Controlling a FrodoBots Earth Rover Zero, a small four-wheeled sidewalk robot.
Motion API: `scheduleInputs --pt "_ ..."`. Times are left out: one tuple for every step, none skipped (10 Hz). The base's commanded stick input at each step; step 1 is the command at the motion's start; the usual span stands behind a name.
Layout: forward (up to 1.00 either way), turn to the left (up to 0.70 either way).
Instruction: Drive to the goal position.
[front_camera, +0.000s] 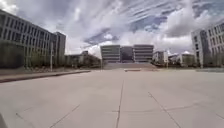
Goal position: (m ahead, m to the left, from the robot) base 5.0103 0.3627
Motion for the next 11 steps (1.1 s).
scheduleInputs --pt "1.00 0.00" --pt "1.00 0.00" --pt "1.00 0.00" --pt "1.00 0.00" --pt "1.00 0.00" --pt "1.00 0.00" --pt "1.00 0.00" --pt "1.00 0.00" --pt "1.00 0.00" --pt "1.00 0.00" --pt "1.00 0.00"
